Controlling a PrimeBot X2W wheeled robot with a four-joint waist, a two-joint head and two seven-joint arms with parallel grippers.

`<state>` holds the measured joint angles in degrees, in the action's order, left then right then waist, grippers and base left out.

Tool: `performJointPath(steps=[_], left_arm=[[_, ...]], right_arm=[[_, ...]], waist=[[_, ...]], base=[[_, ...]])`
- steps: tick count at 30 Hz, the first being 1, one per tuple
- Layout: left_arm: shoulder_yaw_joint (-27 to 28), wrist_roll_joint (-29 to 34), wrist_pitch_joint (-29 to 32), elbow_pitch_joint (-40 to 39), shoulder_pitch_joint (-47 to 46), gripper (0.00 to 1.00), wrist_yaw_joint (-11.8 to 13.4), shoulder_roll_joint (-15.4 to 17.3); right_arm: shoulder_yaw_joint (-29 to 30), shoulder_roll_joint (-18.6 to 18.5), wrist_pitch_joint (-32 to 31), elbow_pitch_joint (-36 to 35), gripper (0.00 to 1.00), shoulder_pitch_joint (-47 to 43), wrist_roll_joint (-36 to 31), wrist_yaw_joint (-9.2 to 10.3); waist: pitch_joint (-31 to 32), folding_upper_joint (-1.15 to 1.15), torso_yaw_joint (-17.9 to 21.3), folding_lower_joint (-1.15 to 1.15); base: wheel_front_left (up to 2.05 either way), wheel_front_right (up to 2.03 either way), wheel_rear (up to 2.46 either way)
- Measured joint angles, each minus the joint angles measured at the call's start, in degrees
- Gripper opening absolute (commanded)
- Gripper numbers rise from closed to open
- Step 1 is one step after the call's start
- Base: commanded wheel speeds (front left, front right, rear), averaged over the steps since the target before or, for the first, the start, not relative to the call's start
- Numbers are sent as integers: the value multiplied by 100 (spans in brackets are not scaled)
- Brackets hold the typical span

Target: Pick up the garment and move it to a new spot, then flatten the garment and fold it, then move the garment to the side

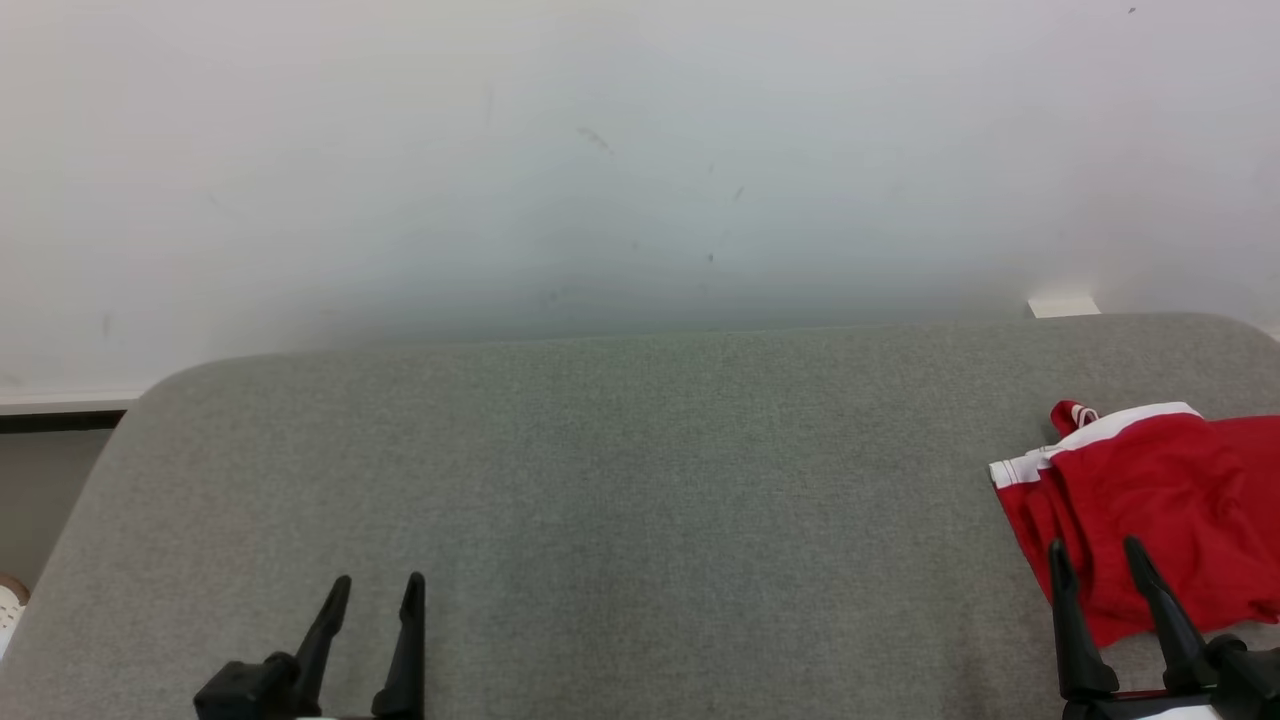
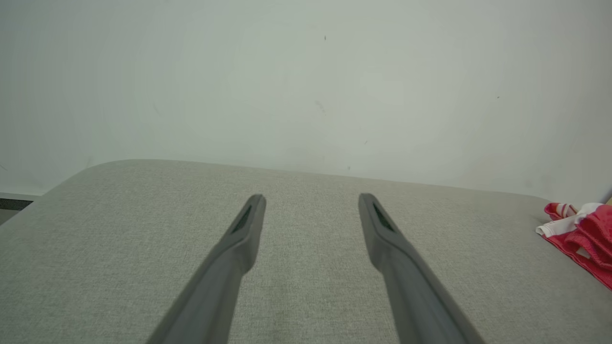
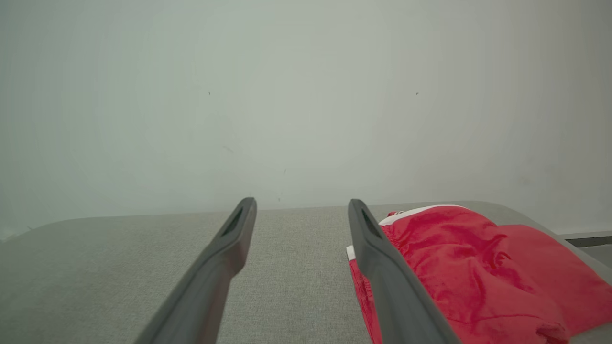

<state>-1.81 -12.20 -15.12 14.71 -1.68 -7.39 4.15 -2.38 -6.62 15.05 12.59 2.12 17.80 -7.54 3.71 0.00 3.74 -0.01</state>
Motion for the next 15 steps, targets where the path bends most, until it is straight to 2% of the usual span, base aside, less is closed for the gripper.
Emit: performJointPath(steps=[15], left_arm=[[-8,10,0,78,-5,100,-10,-49]], right_arm=[[-1,85,0,42,100,0,10,0]], waist=[[-19,0,-2,0]], base=[[0,0,0]])
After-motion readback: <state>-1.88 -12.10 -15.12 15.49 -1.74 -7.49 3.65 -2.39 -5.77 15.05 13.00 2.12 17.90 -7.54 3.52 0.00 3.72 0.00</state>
